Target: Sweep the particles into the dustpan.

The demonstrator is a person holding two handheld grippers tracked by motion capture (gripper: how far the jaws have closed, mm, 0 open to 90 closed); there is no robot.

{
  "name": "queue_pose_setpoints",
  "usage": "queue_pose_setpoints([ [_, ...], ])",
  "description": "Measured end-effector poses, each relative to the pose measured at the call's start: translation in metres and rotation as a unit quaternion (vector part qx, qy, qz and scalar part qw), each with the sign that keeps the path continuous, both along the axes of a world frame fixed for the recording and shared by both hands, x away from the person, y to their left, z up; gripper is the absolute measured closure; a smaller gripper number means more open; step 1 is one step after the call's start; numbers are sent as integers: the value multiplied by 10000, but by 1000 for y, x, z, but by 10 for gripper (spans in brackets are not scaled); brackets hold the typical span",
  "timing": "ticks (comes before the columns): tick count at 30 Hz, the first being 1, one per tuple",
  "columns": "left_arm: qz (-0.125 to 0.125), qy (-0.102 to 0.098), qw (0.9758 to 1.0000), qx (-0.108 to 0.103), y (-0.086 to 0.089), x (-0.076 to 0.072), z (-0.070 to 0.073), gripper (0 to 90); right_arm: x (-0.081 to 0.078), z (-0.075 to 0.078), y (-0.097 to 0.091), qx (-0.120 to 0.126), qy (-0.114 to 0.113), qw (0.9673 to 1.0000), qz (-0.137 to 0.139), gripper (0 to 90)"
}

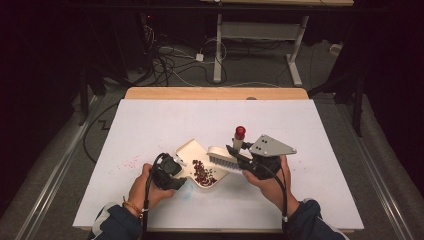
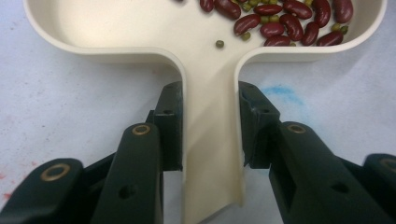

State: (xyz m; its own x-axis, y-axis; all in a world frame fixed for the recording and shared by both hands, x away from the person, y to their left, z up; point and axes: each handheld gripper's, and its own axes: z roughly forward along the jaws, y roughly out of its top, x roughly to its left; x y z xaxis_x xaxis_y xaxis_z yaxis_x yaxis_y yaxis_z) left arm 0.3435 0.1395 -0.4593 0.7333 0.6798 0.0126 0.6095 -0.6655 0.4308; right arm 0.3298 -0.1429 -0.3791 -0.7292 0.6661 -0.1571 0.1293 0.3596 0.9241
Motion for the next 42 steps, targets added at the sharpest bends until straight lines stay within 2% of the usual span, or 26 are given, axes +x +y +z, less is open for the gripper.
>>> queue_pose_setpoints([
  [4, 7, -168, 9999, 3, 2, -3, -1, 642, 2, 6, -10, 89, -42, 9999, -117, 702],
  [8, 31, -269, 9995, -132, 6, -6, -5, 642, 4, 10, -20, 143, -71, 9996, -227, 702],
  [12, 71, -229, 9993, -296, 13, -6, -9, 642, 6, 12, -31, 170, -89, 9993, -330, 702],
  [18, 170, -211, 9989, -390, 17, -7, -10, 642, 9, 14, -42, 204, -80, 9988, -446, 702],
  [32, 358, -187, 9984, -401, 23, -7, -10, 642, 8, 14, -58, 134, -69, 9984, -542, 702],
  [42, 625, -202, 9968, -445, 39, -10, -11, 642, 4, 24, -83, 213, -117, 9976, -644, 702],
])
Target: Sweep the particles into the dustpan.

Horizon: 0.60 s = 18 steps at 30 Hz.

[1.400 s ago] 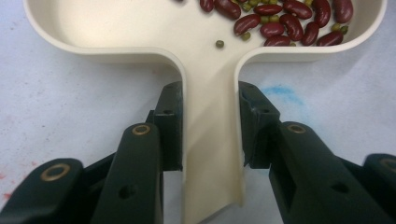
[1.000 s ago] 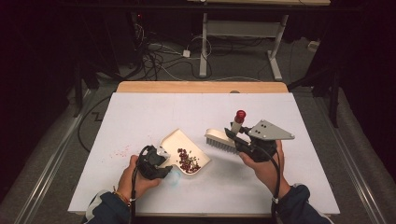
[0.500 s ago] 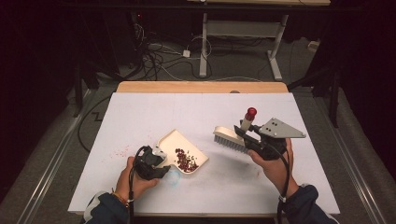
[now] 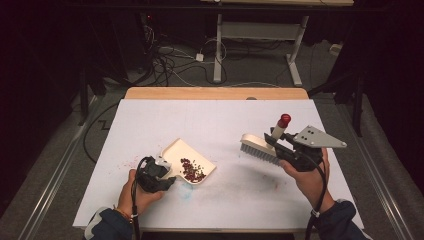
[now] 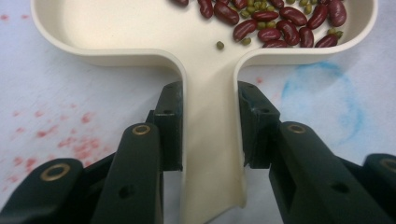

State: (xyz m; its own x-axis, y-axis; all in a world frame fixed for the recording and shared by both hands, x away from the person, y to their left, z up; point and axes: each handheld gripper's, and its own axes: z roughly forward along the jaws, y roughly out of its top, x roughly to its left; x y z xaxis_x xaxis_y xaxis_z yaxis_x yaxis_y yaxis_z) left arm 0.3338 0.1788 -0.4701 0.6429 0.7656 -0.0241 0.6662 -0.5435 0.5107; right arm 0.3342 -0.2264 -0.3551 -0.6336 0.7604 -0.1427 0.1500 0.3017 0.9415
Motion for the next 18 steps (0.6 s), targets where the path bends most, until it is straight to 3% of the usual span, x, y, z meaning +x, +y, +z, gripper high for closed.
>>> queue_pose_setpoints([
  [11, 293, 2, 9995, -102, 19, -5, 3, 642, -13, 4, -25, -83, 90, 9999, 47, 702],
  [18, 357, 9, 9993, -132, 25, -4, 3, 641, -18, 1, -34, -183, 123, 9998, 36, 702],
])
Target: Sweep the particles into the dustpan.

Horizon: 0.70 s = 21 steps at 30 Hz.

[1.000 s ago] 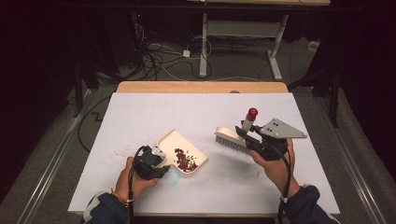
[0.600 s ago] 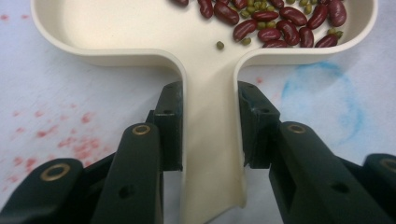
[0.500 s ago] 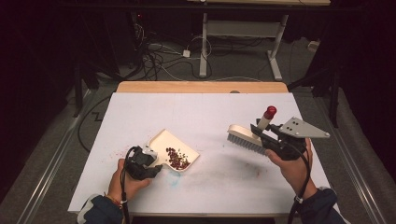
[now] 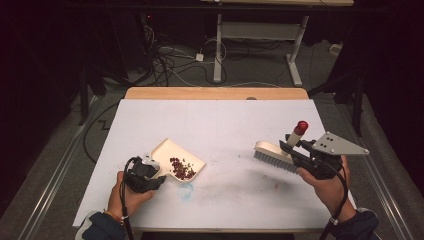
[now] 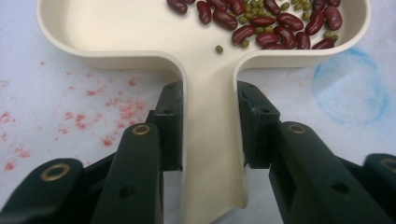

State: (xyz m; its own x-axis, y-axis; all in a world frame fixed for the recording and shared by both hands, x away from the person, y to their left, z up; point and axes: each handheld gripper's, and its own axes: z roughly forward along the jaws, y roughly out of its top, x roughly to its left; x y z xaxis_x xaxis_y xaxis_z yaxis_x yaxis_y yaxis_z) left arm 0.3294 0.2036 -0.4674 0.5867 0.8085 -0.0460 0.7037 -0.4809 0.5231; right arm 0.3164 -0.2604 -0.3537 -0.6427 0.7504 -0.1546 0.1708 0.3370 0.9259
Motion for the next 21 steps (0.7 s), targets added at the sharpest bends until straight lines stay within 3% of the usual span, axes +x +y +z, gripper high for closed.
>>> queue_pose_setpoints([
  [6, 28, 11, 10000, -25, 4, -1, -2, 641, -3, -4, -8, -39, 89, 10000, 10, 702],
  [16, 216, 19, 9997, -103, 18, 0, -4, 641, -8, -9, -26, 6, 371, 9989, 282, 701],
  [21, 333, -6, 9994, -76, 21, 0, -3, 641, -13, -11, -29, -161, 517, 9974, 469, 701],
])
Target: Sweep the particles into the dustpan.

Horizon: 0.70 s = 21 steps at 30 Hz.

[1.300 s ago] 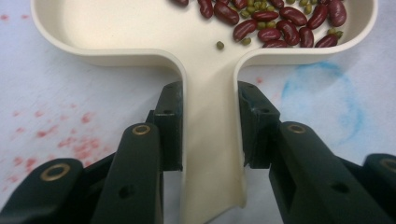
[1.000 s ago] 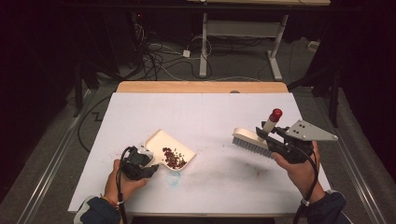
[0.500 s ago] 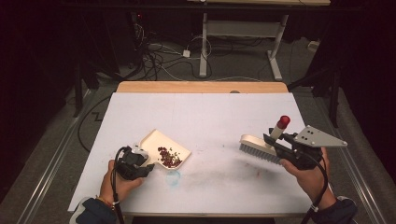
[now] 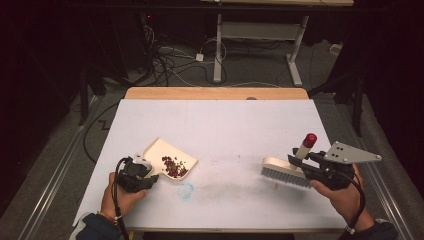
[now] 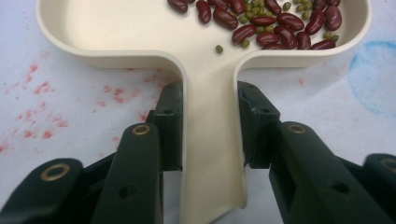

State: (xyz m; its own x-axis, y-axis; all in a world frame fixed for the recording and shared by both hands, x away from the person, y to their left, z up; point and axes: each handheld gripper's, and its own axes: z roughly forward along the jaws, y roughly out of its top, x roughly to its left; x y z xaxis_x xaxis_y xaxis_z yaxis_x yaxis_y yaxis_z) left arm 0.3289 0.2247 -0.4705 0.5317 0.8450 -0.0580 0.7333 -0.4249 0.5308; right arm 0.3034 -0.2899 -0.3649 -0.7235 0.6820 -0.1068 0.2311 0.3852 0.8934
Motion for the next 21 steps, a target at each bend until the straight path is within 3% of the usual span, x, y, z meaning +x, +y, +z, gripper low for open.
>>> queue_pose_setpoints([
  [12, 329, -29, 9995, 6, 11, 1, 0, 641, -6, -1, -12, -236, 354, 9987, 289, 701],
  [21, 582, -102, 9982, 36, 3, -1, -5, 638, 14, -7, -17, -308, 631, 9966, 425, 700],
])
